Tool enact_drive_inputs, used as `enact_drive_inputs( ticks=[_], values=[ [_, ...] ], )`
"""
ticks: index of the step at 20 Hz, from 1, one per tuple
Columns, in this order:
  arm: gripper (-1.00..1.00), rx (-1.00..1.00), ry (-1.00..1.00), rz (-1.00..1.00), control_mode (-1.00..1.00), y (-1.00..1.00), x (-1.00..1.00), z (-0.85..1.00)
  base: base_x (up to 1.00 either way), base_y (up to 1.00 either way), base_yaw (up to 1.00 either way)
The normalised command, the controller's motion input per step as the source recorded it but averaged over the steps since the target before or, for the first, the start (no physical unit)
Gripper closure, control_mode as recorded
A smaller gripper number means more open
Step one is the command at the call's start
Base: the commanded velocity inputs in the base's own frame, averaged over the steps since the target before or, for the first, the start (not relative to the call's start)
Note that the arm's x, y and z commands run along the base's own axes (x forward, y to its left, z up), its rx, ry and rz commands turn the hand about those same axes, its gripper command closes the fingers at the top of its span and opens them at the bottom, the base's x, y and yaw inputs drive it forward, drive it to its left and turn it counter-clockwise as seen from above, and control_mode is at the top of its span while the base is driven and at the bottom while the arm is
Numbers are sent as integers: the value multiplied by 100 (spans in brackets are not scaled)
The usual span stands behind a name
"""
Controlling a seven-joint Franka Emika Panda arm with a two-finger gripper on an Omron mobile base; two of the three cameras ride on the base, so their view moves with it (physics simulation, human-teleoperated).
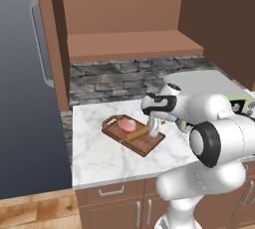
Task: Open the cabinet, retrieve the rolling pin, and place it next to the meat on the cutting board to prepare for tenderizing.
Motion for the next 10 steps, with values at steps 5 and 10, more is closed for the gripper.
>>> enact_drive_inputs(
  ticks=[5, 10],
  values=[
    [-100, 0, 0, 5, -100, 2, 0, -28, 0, 0, 0],
    [-100, 0, 0, 7, -100, 22, 0, -16, 0, 0, 0]
  ],
)
